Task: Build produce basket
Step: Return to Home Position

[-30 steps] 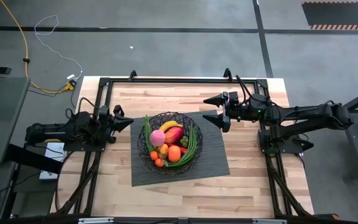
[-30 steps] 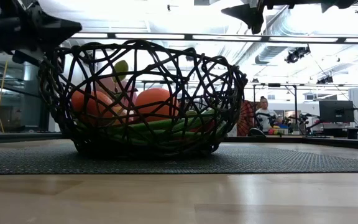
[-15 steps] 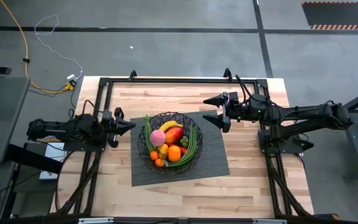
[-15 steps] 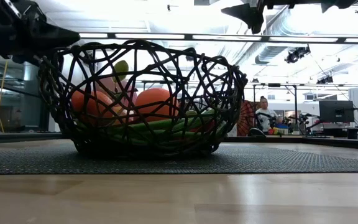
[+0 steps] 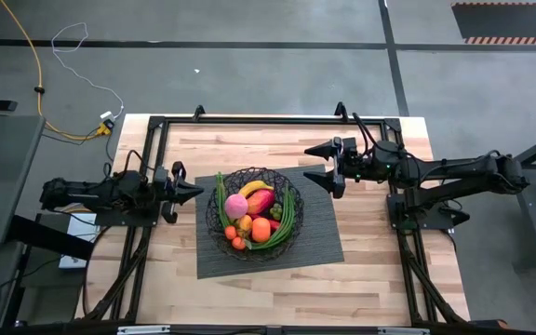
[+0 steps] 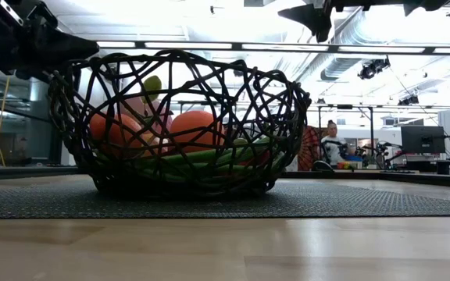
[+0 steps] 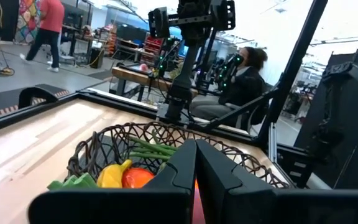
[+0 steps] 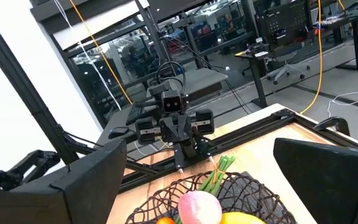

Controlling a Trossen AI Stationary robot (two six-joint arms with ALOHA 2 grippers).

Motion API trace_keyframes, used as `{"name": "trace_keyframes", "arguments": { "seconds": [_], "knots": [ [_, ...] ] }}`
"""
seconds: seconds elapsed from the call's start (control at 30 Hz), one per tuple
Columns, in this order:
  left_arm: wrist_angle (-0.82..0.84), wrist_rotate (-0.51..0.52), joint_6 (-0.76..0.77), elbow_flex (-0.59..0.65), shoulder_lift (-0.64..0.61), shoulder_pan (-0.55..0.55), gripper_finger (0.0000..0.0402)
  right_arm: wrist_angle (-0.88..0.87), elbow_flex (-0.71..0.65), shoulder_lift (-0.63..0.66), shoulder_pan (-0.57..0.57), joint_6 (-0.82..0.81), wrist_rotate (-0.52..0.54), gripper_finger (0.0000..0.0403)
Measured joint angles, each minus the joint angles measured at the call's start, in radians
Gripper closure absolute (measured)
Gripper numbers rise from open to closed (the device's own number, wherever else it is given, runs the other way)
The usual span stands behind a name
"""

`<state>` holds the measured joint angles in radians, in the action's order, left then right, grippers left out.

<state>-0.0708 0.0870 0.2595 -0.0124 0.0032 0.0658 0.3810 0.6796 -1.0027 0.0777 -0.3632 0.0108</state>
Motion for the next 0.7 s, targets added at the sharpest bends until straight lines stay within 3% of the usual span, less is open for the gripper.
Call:
{"name": "trace_keyframes", "arguments": {
  "seconds": [0.13,0.23,0.4,0.6,0.7],
  "knots": [
    [0.0,0.001,0.007,0.0,0.0,0.0,0.0401,-0.027,0.0,0.003,0.0,-0.024,-0.012,0.0046],
    [0.0,0.001,0.007,0.0,0.0,0.0,0.0401,-0.107,0.0,0.034,0.001,-0.043,-0.012,0.0091],
    [0.0,0.003,0.007,0.0,0.0,0.0,0.0399,-0.288,-0.001,0.148,0.008,-0.016,-0.013,0.0208],
    [0.0,0.003,0.01,0.0,0.0,0.0,0.0398,-0.329,-0.113,0.349,-0.005,0.003,-0.015,0.0378],
    [0.0,0.003,0.009,0.0,0.0,0.0,0.0398,-0.266,-0.245,0.478,-0.026,-0.054,-0.019,0.0386]
  ]
}}
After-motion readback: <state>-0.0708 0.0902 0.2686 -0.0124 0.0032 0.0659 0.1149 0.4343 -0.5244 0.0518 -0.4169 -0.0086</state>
